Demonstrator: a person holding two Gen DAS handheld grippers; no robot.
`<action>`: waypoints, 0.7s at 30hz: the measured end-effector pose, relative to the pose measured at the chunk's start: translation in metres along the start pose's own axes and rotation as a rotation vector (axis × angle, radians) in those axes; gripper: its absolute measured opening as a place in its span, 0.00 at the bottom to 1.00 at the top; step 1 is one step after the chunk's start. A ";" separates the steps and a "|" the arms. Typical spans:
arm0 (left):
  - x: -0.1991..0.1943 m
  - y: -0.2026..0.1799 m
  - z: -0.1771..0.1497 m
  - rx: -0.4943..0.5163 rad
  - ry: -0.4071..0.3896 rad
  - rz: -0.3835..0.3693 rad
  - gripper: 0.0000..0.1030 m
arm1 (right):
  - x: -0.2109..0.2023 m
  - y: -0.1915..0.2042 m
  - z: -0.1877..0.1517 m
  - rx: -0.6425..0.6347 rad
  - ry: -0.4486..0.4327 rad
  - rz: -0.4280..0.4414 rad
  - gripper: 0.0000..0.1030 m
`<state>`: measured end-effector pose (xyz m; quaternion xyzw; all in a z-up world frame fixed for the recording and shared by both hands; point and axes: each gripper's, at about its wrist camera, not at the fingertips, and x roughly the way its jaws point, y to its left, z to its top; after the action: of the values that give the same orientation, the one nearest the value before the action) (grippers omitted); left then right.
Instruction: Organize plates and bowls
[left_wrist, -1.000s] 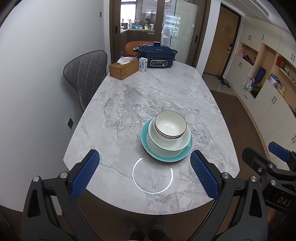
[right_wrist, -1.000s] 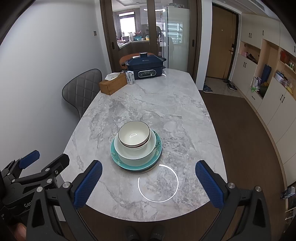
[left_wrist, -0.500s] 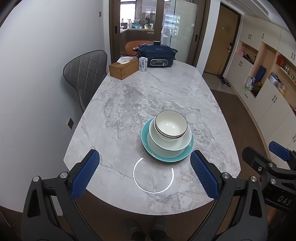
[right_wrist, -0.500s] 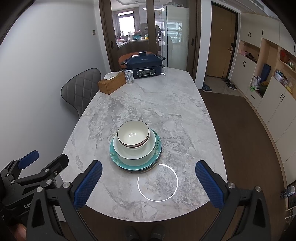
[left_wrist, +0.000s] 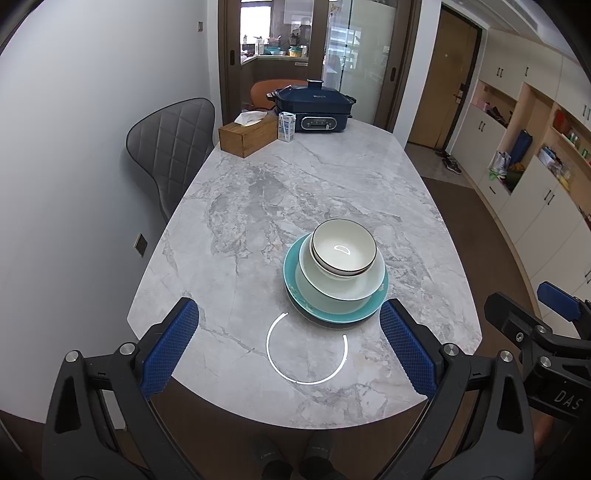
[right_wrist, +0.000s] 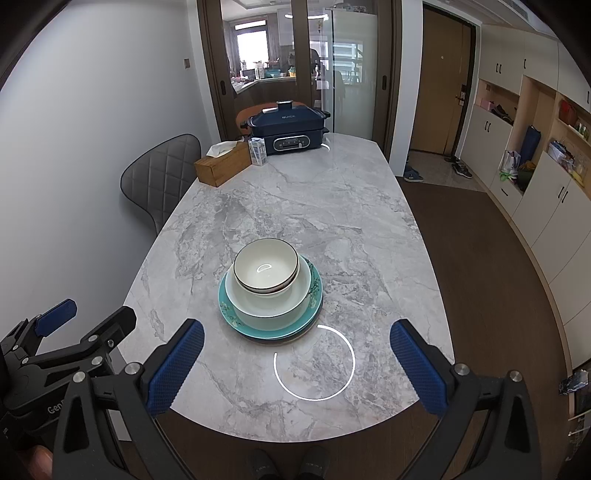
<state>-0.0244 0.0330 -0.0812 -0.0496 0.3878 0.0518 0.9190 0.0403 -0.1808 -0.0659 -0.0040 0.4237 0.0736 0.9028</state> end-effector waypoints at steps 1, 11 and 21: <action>0.000 0.000 0.000 0.000 0.001 -0.002 0.97 | 0.000 0.000 0.001 0.000 -0.001 0.000 1.00; 0.002 0.002 0.000 0.004 0.002 -0.003 0.97 | 0.000 0.000 0.003 -0.001 0.000 0.000 1.00; 0.008 0.005 -0.001 0.011 0.007 -0.015 0.97 | 0.002 -0.002 0.001 0.000 0.004 0.004 1.00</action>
<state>-0.0200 0.0384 -0.0882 -0.0474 0.3907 0.0428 0.9183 0.0424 -0.1822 -0.0667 -0.0036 0.4253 0.0753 0.9019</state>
